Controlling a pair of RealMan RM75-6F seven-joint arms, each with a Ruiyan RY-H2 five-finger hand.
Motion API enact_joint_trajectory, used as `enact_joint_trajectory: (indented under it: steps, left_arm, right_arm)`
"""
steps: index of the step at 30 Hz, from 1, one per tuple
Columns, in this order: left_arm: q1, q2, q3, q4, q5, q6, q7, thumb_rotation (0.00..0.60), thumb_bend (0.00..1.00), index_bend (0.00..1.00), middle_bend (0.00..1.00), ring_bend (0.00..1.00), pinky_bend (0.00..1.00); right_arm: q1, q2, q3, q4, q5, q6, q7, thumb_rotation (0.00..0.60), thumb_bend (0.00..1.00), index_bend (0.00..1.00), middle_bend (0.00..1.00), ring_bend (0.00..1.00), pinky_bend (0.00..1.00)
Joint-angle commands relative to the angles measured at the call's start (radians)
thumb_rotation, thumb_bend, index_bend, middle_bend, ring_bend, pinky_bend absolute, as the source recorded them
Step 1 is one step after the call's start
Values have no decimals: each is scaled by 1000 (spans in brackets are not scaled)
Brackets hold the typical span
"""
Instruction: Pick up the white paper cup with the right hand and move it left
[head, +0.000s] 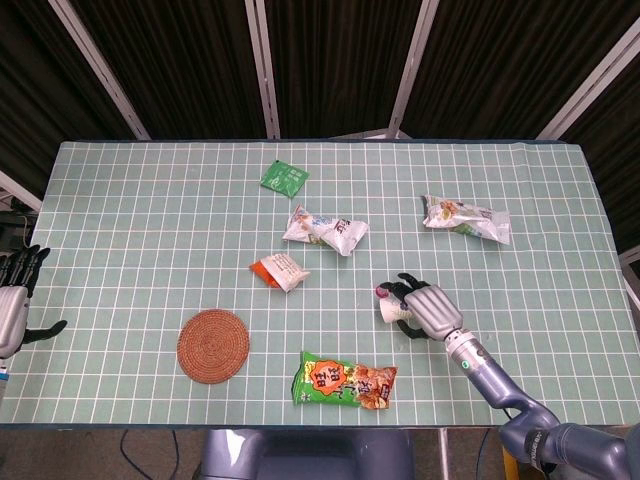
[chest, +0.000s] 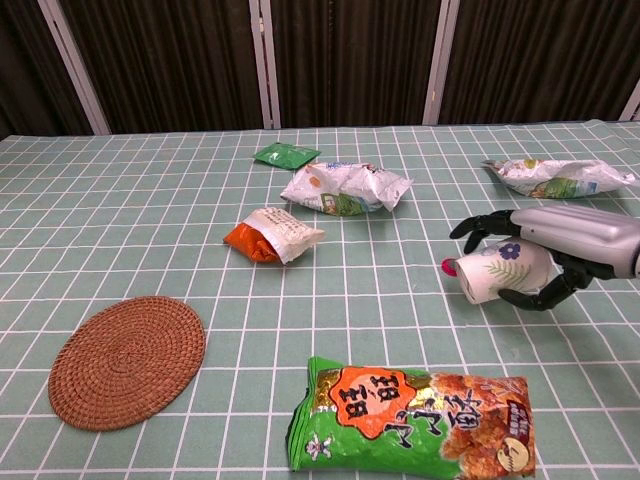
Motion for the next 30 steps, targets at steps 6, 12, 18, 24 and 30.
enact_joint_trajectory:
  steps: [6, 12, 18, 24, 30]
  left_arm:
    - [0, 5, 0, -4, 0, -1, -8, 600, 0, 0, 0, 0, 0]
    - [4, 12, 4, -17, 19, 10, -12, 600, 0, 0, 0, 0, 0]
    - [8, 20, 8, -31, 37, 22, -15, 600, 0, 0, 0, 0, 0]
    - [9, 25, 9, -35, 43, 24, -20, 600, 0, 0, 0, 0, 0]
    - [10, 28, 9, -32, 43, 26, -27, 600, 0, 0, 0, 0, 0]
  right_arm:
    - [-6, 66, -21, -70, -24, 22, -94, 600, 45, 0, 0, 0, 0]
    - [-43, 136, -32, -208, -42, 104, -360, 600, 43, 0, 0, 0, 0]
    - [-65, 167, -67, -349, -15, 94, -652, 600, 56, 0, 0, 0, 0]
    - [-74, 166, -103, -454, 31, 63, -931, 600, 58, 0, 0, 0, 0]
    - [-60, 103, -107, -398, -3, 66, -1100, 600, 64, 0, 0, 0, 0]
